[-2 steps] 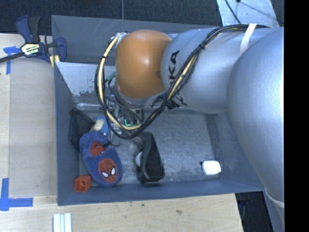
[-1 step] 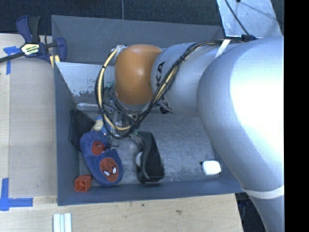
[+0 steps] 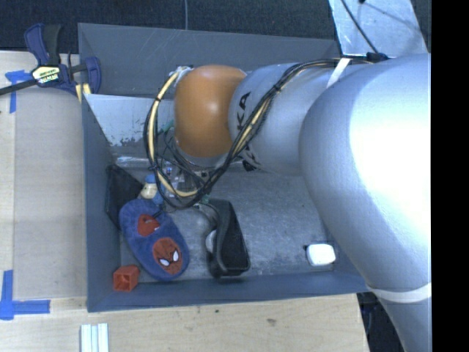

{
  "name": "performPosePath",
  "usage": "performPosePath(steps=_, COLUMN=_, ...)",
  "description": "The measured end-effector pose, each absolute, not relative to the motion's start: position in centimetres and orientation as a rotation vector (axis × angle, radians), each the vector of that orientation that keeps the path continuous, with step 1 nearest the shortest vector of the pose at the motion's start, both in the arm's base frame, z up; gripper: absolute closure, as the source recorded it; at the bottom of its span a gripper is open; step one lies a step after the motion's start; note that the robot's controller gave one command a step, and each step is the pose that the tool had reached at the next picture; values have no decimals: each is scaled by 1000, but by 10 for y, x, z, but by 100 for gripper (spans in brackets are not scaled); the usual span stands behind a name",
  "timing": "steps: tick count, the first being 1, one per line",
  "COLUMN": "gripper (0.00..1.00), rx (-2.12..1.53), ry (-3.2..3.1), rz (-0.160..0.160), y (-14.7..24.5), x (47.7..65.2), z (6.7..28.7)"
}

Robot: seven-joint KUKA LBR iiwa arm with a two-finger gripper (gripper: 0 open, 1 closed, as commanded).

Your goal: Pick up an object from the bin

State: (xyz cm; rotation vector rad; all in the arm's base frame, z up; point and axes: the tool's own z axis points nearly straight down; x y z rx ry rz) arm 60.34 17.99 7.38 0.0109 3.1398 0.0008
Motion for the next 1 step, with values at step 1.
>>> performPosePath(steps=1, gripper=100, rx=82, ry=3130, rz=5, y=168, x=550, z=242)
